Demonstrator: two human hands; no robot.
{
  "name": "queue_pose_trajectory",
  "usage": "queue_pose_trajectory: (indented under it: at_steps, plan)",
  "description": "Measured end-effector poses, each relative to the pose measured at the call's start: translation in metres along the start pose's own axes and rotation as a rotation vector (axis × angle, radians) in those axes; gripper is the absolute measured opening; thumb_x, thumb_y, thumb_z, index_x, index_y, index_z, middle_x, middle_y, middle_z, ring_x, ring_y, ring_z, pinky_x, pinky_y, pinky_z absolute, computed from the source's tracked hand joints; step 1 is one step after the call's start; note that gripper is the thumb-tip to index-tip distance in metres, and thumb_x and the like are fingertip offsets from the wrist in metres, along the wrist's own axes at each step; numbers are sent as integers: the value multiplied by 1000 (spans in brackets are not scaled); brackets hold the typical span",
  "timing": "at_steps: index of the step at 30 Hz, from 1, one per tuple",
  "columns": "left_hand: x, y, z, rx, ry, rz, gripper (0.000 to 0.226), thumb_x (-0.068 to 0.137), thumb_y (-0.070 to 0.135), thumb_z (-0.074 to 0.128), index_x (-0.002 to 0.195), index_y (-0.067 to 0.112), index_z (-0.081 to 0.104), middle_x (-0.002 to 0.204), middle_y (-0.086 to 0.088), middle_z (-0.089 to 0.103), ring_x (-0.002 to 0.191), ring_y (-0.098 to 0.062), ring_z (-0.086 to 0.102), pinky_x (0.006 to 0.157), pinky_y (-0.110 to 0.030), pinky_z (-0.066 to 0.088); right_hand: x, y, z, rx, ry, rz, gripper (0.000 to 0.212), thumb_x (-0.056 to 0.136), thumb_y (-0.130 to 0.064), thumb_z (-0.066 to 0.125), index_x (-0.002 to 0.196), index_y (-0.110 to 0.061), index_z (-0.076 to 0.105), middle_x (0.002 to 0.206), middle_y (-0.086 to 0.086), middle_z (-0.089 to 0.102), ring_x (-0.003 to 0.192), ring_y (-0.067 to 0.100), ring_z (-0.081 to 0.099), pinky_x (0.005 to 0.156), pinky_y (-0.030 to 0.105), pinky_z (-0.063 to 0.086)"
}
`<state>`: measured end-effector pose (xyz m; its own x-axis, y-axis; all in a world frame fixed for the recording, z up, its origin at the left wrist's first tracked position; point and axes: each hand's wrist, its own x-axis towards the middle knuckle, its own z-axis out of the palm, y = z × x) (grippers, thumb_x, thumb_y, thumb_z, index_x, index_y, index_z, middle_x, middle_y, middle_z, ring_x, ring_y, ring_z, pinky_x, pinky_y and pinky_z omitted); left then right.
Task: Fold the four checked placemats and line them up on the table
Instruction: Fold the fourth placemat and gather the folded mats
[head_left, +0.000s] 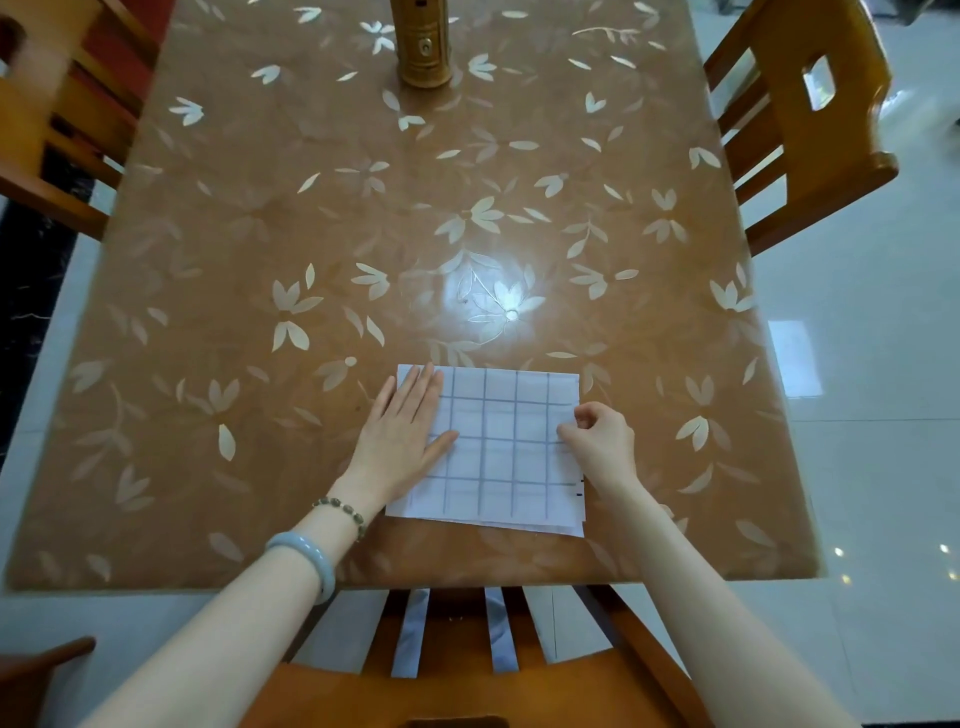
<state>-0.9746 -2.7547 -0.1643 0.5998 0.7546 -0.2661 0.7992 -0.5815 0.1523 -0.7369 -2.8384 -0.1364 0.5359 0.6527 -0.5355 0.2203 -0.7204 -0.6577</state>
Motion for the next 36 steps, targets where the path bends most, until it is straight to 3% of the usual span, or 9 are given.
queue_pose_trajectory:
  at_steps: [3, 11, 16, 18, 21, 25, 28, 31, 36]
  plan:
    - [4, 3, 5, -8, -16, 10, 83, 89, 67, -10, 150, 11, -3, 159, -5, -1, 148, -16, -4, 119, -39, -3, -2, -1, 0, -14, 7, -21, 10, 78, -13, 57, 86, -12, 63, 75, -5, 57, 69, 10, 51, 58, 25, 38]
    - [7, 2, 16, 19, -6, 24, 83, 90, 66, 5, 150, 9, -5, 159, -8, -6, 147, -18, -9, 118, -39, -8, -2, -1, 3, -41, 53, -62, 8, 81, -11, 58, 88, -8, 60, 71, -7, 52, 64, 6, 45, 54, 21, 34]
    - [8, 3, 22, 29, 16, 25, 83, 91, 66, 6, 150, 9, -5, 159, -9, -5, 148, -20, -7, 118, -40, -6, -3, 2, 4, -50, 68, -62, 20, 79, -11, 60, 98, -10, 53, 84, -4, 54, 79, 16, 51, 60, 23, 37]
    - [9, 3, 23, 31, 26, 18, 83, 92, 66, 8, 151, 8, -2, 160, -10, -2, 148, -20, -6, 118, -40, -6, -3, 2, 9, -294, 211, -185, 36, 73, -8, 63, 107, -7, 50, 98, 6, 53, 86, 25, 51, 65, 29, 41]
    - [9, 4, 23, 36, 7, 20, 82, 94, 65, 10, 150, 9, -8, 159, -8, -10, 147, -19, -12, 118, -40, -7, -5, -7, 32, -616, 398, -522, 55, 58, 1, 67, 111, -1, 56, 106, 21, 56, 90, 38, 55, 71, 39, 46]
    - [10, 4, 24, 66, 7, 5, 80, 94, 59, 15, 151, 4, 8, 158, -12, 2, 148, -19, -6, 118, -44, 4, -9, -36, 90, -629, 132, -792, 47, 75, -7, 59, 122, -2, 57, 134, 22, 52, 127, 38, 47, 103, 50, 38]
    - [11, 2, 27, 94, 6, 8, 76, 92, 51, 19, 150, 2, 18, 158, -14, 14, 148, -18, -13, 117, -45, 11, -1, -33, 113, -772, -11, -797, 47, 90, -21, 37, 132, -5, 51, 139, 15, 50, 133, 30, 42, 110, 48, 30]
    - [10, 2, 26, 58, 7, 5, 80, 94, 62, 21, 151, 6, 11, 159, -11, 8, 148, -20, 5, 117, -45, 8, 16, -10, 99, -853, -5, -756, 52, 96, -28, 27, 139, -5, 43, 145, 14, 43, 137, 29, 36, 111, 47, 22]
    - [7, -8, 17, 54, -39, 17, 89, 87, 74, 12, 151, 17, -8, 160, -3, -11, 148, -16, -10, 118, -47, -6, 30, 24, 44, -884, 81, -620, 59, 100, -38, 10, 145, -8, 33, 150, 15, 34, 141, 28, 27, 114, 46, 15]
